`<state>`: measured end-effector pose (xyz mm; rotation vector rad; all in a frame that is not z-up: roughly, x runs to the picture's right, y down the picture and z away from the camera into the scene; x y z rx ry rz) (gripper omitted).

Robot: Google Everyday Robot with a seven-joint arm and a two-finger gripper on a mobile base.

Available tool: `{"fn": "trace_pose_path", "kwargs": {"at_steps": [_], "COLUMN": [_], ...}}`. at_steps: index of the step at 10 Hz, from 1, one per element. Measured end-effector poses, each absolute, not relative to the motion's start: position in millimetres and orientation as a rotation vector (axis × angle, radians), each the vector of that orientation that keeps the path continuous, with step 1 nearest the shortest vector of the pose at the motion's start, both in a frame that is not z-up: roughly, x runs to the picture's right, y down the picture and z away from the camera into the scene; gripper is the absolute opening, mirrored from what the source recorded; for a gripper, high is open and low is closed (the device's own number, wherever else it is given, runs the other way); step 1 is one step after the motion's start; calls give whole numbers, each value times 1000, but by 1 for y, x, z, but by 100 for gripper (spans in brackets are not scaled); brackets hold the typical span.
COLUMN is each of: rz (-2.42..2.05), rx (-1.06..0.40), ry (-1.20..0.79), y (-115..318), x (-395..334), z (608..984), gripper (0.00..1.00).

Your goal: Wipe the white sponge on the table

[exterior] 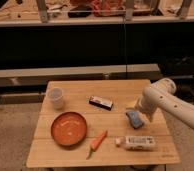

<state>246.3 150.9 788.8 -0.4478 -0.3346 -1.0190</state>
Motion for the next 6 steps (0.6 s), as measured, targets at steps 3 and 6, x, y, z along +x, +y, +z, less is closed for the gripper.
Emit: {"fn": "trace_pose_path", "kwargs": {"at_steps": [3, 6], "rz": [-1084, -1132], "rx": [-456, -466], "ry": [-360, -375], "y": [149, 149], "x": [246, 247], "z": [796, 803], "gripper": [80, 80]}}
